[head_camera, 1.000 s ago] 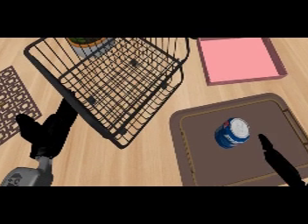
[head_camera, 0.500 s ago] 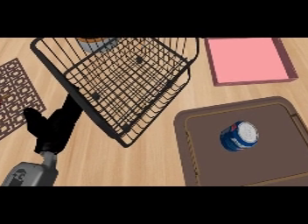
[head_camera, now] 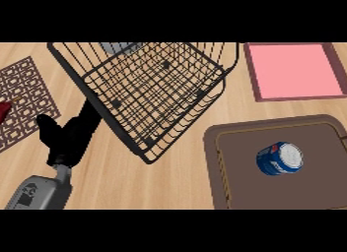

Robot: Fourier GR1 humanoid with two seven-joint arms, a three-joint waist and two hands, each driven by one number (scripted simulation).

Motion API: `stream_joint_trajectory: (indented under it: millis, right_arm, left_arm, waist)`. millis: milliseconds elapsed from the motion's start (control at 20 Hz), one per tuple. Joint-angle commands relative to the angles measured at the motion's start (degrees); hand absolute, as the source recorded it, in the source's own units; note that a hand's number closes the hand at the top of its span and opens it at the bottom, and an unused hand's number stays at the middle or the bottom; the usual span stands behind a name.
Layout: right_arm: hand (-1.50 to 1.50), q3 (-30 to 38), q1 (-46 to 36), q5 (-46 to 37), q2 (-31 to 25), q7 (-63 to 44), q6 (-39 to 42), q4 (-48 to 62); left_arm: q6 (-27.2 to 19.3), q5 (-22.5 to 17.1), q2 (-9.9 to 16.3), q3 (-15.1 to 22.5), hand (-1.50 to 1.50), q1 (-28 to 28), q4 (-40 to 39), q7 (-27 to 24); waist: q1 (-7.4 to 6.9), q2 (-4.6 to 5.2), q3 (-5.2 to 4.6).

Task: Pick the can from the tray and place it in the tiered basket

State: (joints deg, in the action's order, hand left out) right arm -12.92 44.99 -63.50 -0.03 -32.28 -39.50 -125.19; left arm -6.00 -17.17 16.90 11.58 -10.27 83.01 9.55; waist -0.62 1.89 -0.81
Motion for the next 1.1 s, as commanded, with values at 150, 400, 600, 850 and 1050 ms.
stream_joint_trajectory:
  millis: [150, 400, 600, 850, 1050]
  right_arm:
    - [-1.50, -4.61, -2.02, -14.86, 0.02, -20.98, 10.46, -3.59]
    - [-1.50, -8.13, -10.36, -22.26, 0.03, -35.07, 20.13, -2.68]
    - [-1.50, -13.70, -18.79, -27.18, 0.03, -44.52, 26.15, -0.25]
    - [-1.50, -15.93, -26.85, -28.50, 0.03, -52.78, 31.33, 3.51]
    - [-1.50, -13.28, -29.71, -28.12, 0.02, -52.91, 30.64, 8.03]
  left_arm:
    - [0.09, 0.90, -1.50, 2.18, 0.00, -2.06, 1.67, 1.02]
    - [-0.08, 1.44, -2.96, 3.59, 0.00, -1.96, 1.86, 1.01]
    - [-1.34, 1.86, -4.16, 3.59, 0.00, -4.36, 0.82, 2.78]
    - [0.38, 1.32, -2.57, 2.37, 0.00, -1.61, 1.06, 0.86]
    - [1.03, -0.24, -1.31, 0.21, 0.00, -3.43, 0.36, 3.49]
  waist:
    - [-1.35, -0.32, 0.24]
    - [-2.47, -0.41, 0.36]
    - [-1.40, -0.90, 0.52]
    - [-1.36, -1.25, 0.57]
    - [-0.06, -1.29, 0.69]
